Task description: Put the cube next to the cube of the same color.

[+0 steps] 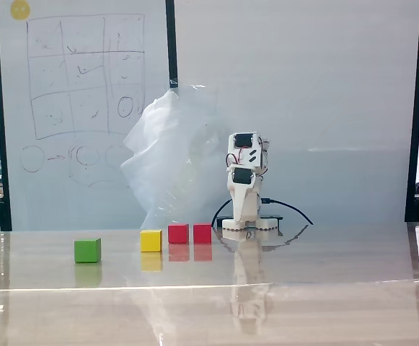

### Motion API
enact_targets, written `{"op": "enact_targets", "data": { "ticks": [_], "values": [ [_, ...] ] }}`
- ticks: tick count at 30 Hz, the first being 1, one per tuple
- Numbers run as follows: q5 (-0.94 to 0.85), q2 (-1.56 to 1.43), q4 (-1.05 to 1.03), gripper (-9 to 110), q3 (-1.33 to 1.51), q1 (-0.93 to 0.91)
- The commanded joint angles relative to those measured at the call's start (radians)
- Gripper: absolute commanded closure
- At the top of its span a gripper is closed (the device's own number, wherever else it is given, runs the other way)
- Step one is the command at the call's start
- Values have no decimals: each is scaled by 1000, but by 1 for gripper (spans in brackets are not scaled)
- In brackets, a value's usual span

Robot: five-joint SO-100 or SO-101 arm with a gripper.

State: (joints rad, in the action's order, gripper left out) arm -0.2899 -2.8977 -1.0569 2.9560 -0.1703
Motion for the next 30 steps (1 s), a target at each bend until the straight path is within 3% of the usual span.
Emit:
{"op": "enact_targets", "data": {
  "ticks": [1, 30],
  "values": [
    [-5, -11, 5, 101, -15, -6],
    [-5, -23, -15, 101, -12, -8]
  ]
}}
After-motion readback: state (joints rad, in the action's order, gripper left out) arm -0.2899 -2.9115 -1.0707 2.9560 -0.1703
